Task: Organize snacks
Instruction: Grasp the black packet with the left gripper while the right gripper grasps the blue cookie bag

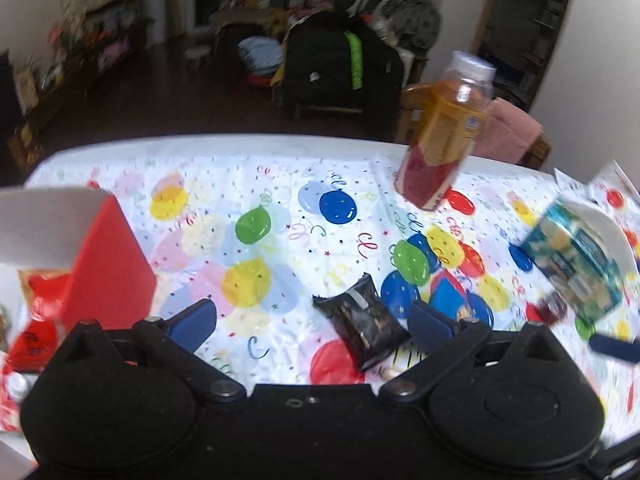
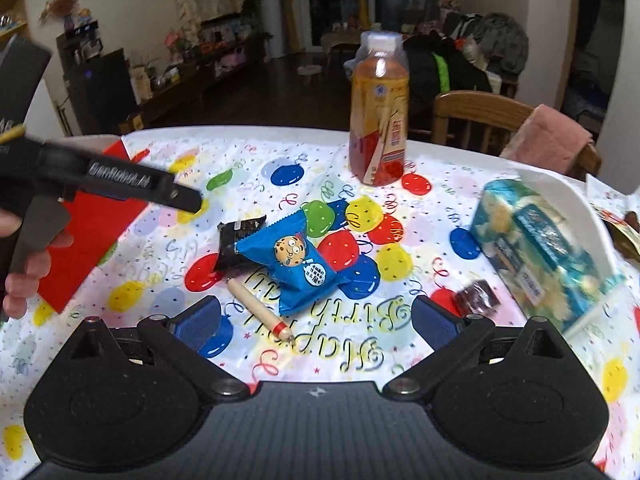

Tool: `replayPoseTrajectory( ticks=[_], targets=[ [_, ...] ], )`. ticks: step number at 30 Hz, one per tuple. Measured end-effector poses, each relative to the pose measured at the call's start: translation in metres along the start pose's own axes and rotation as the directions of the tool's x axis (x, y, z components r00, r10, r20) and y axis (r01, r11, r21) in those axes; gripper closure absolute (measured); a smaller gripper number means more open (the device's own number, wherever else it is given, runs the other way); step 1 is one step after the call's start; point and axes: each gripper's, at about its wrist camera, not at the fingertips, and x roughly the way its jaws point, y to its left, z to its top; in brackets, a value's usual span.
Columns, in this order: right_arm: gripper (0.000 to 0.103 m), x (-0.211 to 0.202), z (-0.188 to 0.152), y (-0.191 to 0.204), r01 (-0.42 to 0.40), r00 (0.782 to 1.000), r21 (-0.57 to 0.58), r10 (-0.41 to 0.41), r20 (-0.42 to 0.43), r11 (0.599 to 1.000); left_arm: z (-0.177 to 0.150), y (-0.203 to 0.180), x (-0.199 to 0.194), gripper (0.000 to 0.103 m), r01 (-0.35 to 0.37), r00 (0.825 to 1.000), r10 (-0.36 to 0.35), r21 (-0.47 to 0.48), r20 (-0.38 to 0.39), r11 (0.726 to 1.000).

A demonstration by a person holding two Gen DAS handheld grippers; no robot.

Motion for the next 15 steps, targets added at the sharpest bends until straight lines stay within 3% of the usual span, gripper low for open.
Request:
replayPoseTrajectory(
  ticks=[8, 15],
  targets=[
    [0.005, 0.047, 0.014, 0.001, -0.032, 0.999, -0.066, 0.03, -0.031, 0.997, 0.013, -0.009, 0.045, 0.014, -0.012, 0.997, 0.005, -0.081, -0.082, 0.997],
    [0.016, 0.079, 0.021, 0.006, -0.043, 0.998, -0.136, 0.035, -0.056, 0.99, 0.012, -0.017, 0.068, 0.023, 0.006, 0.99, -0.023, -0.126, -0.137, 0.992]
  ],
)
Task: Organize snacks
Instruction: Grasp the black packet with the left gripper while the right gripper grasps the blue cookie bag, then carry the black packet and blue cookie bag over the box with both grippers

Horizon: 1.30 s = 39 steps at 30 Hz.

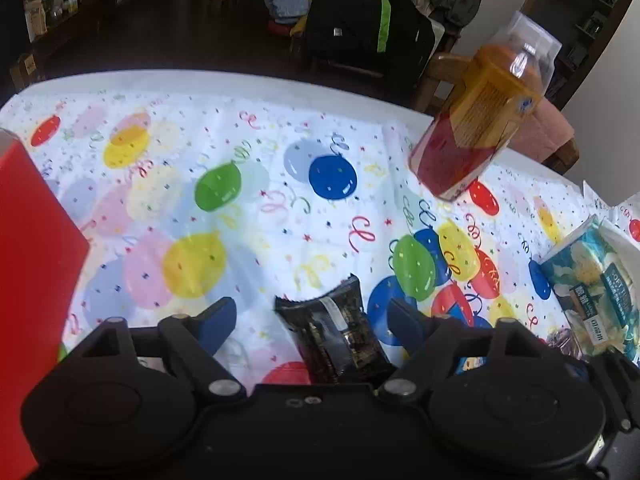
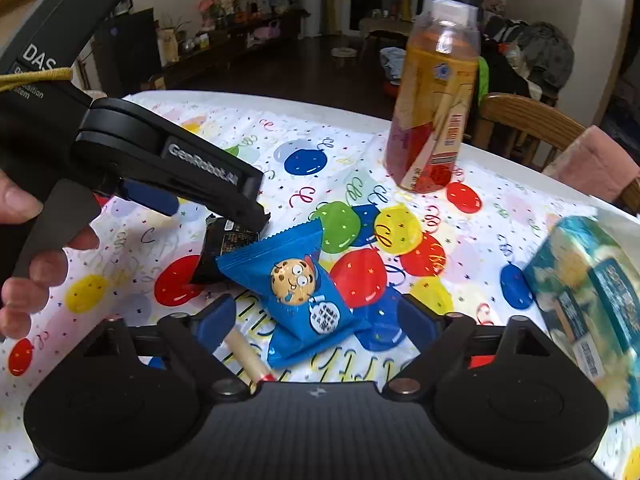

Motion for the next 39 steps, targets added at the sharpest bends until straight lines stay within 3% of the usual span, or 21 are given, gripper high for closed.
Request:
replayPoseTrajectory(
  ticks=[5, 9, 11, 13, 18, 28, 39],
  targets=[
    [0.016, 0.014, 0.005, 0.0, -0.003, 1.0, -0.033, 0.003, 0.001, 0.999, -0.004, -0.003, 0.01, 0.029, 0.006, 1.0, -0.007, -0.023, -0.027, 1.0],
    [0.033, 0.021, 0.007, 0.001, -0.024, 1.0, -0.028, 0.024, -0.008, 0.999, -0.005, -0.005, 0.013, 0.032, -0.008, 1.0, 0.008, -0.01, -0.024, 1.0],
    [0.037, 0.023, 0.005, 0.001, -0.025, 1.0, -0.011, 0.025, -0.004, 1.0, -0.005, -0.008, 0.013, 0.042, -0.02, 1.0, 0.02, 0.014, -0.018, 1.0],
    [0.05, 0.024, 0.005, -0.002, -0.036, 0.999, 0.012, 0.036, -0.006, 0.999, -0.006, -0.008, 0.013, 0.043, -0.028, 0.999, 0.029, 0.028, -0.016, 0.999],
    [0.058, 0.022, 0.004, -0.008, -0.039, 0.999, 0.065, 0.039, -0.001, 0.997, -0.007, -0.008, 0.01, 0.05, -0.04, 0.999, 0.04, 0.051, -0.001, 0.998],
    [0.064, 0.004, -0.002, -0.013, -0.021, 1.0, 0.162, 0.023, -0.011, 0.987, -0.017, -0.007, -0.007, 0.054, -0.02, 1.0, 0.018, 0.119, 0.022, 0.993],
    [0.065, -0.047, -0.003, 0.004, -0.019, 1.0, 0.2, 0.02, 0.0, 0.98, -0.034, 0.001, -0.056, 0.054, 0.031, 0.999, -0.036, 0.156, 0.027, 0.987]
  ],
)
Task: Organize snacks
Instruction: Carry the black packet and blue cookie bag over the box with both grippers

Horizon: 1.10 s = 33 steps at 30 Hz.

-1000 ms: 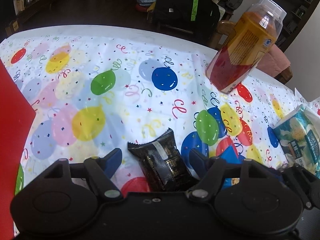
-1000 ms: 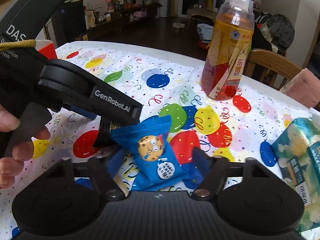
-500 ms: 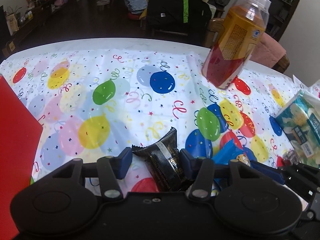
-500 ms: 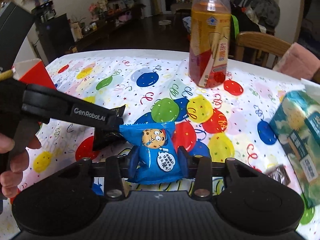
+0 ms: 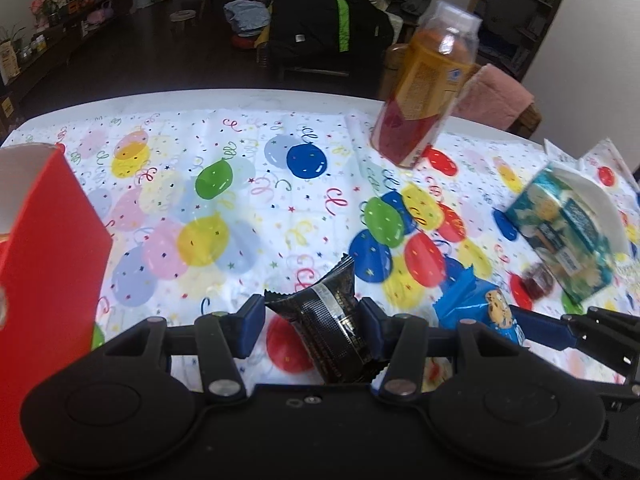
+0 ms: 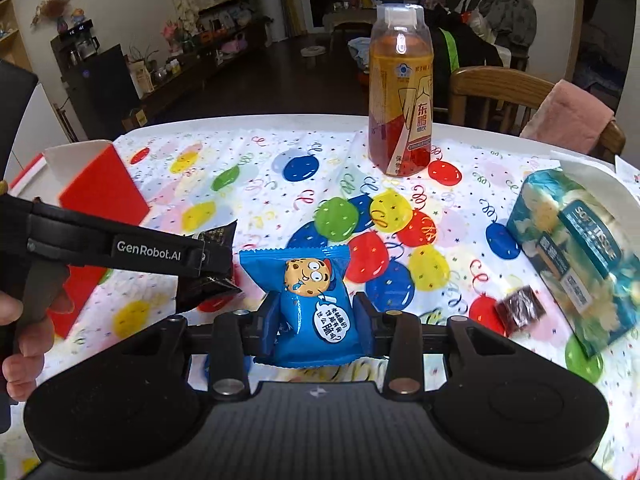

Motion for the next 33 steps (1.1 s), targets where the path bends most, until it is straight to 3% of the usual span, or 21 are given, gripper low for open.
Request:
replayPoseTrajectory(
  ticks=[10, 17, 33],
  targets=[
    [0.065, -0.054, -0.004, 0.045, 0.004, 1.0, -0.013, -0.004, 0.013, 1.0, -0.016, 0.008, -0.061, 0.054, 0.069, 0.997, -0.07, 0.035, 0.033, 0.997],
    [0.065, -0.079, 0.0, 0.087, 0.004, 0.999, -0.026, -0.003, 0.041, 1.0, -0.024, 0.031, -0.1, 0.054, 0.072, 0.995, -0.076, 0.071, 0.06, 0.995],
    [0.065, -0.099, 0.021, 0.2, -0.03, 0.995, -0.087, 0.038, 0.096, 0.996, -0.036, 0.127, -0.176, 0.054, 0.049, 0.991, -0.055, 0.05, 0.125, 0.998]
  ],
)
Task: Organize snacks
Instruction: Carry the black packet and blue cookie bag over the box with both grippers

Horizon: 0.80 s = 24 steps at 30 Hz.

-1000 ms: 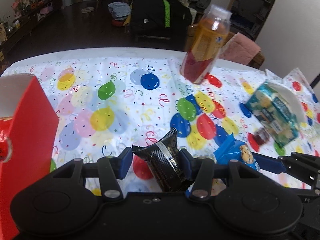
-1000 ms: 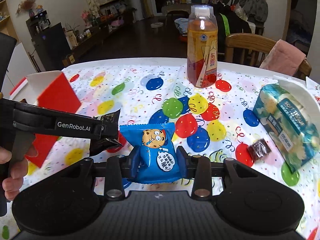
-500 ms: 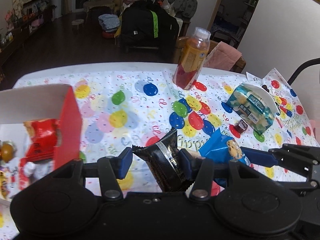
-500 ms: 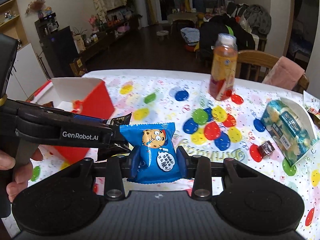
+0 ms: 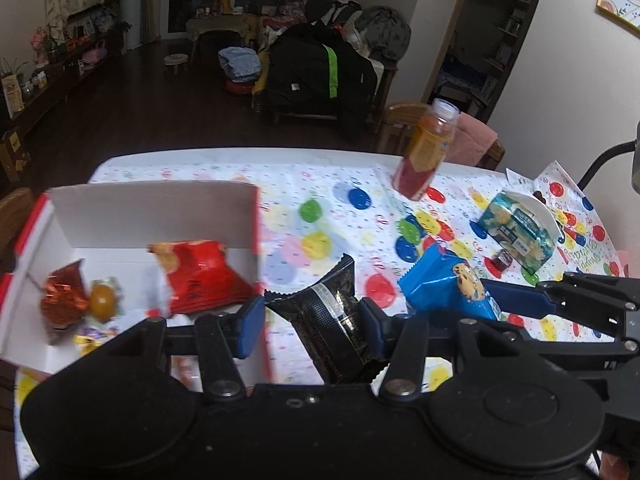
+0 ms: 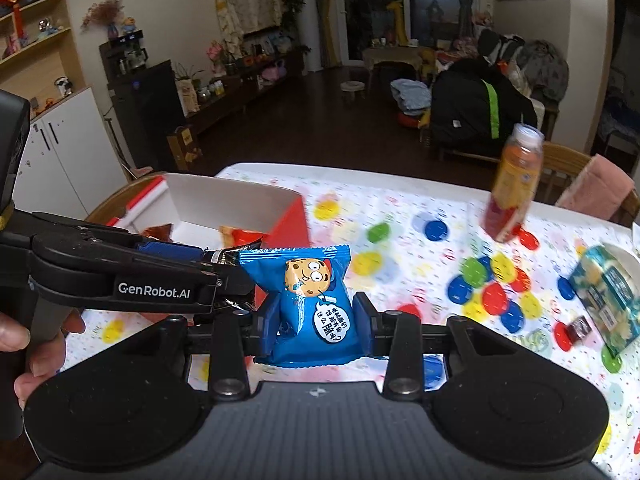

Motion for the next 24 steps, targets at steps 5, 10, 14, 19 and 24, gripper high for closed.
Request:
replayPoseTrajectory(
  ticks=[5, 10, 14, 19, 24],
  targets=[
    [0.065, 0.005, 0.009, 0.036, -0.01, 1.0, -0.023, 0.01, 0.013, 1.0, 0.0, 0.034, -0.019, 0.054, -0.021, 1.0, 0.021, -0.006, 0.019, 1.0],
    [0.065, 0.016, 0.018, 0.068, -0.021, 1.0, -0.046, 0.022, 0.017, 0.999, -0.001, 0.07, -0.035, 0.054, -0.039, 0.999, 0.04, -0.017, 0.032, 0.999],
    [0.065, 0.03, 0.025, 0.09, -0.029, 1.0, -0.06, 0.03, 0.011, 0.998, -0.001, 0.099, -0.044, 0.054, -0.067, 0.997, 0.068, -0.031, 0.041, 0.997],
    [0.065, 0.051, 0.032, 0.111, -0.025, 1.0, -0.072, 0.025, -0.003, 0.997, 0.001, 0.133, -0.048, 0.053, -0.106, 0.993, 0.108, -0.042, 0.042, 0.993],
    [0.065, 0.076, 0.038, 0.123, 0.001, 1.0, -0.077, -0.003, -0.026, 0.997, 0.006, 0.164, -0.039, 0.053, -0.157, 0.987, 0.158, -0.031, 0.026, 0.987]
  ],
)
